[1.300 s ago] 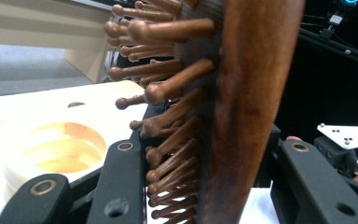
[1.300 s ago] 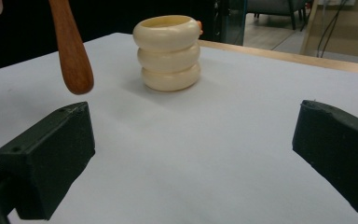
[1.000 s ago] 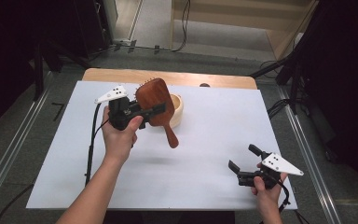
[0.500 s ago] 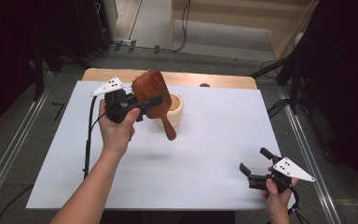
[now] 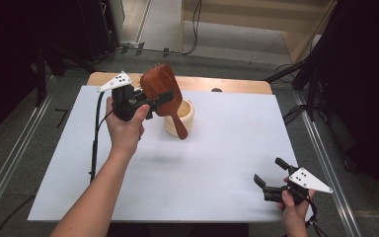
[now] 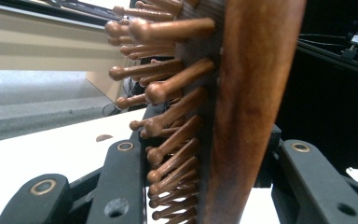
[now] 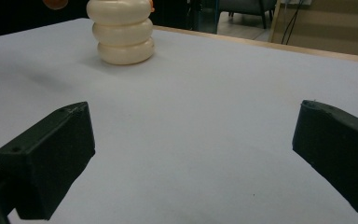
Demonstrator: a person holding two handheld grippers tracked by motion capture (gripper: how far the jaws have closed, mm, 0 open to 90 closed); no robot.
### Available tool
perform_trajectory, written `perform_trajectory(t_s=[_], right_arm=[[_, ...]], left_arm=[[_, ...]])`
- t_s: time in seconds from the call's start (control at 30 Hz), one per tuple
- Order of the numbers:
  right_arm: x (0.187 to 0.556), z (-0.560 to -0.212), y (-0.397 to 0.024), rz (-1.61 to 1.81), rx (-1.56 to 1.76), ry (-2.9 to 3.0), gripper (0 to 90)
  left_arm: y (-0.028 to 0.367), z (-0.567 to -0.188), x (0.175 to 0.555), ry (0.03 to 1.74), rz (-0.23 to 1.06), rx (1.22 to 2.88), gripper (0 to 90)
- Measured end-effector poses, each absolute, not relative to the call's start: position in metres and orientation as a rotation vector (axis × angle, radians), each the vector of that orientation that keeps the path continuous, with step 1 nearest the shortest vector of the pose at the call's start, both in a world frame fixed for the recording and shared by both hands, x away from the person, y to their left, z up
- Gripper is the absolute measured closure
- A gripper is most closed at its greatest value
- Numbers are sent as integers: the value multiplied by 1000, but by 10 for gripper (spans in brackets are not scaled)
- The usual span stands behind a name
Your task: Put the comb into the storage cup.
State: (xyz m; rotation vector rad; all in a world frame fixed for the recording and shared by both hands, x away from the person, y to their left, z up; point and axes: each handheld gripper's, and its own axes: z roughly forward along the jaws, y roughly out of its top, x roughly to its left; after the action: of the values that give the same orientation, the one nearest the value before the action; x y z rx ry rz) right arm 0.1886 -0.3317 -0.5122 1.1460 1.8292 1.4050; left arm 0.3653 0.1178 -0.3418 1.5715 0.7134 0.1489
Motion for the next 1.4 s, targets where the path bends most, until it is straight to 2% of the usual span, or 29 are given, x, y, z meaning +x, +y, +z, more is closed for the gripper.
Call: perform_trajectory(t_s=[0.87,1.4], right_arm=[[188,-513,-333,1429,1151,1827,0],[188,-513,-336,1448,1158,1816,0]], left_arm=[[118,-330,406,766,224,1536,595],[122,-342,431,843,273,1513,591]])
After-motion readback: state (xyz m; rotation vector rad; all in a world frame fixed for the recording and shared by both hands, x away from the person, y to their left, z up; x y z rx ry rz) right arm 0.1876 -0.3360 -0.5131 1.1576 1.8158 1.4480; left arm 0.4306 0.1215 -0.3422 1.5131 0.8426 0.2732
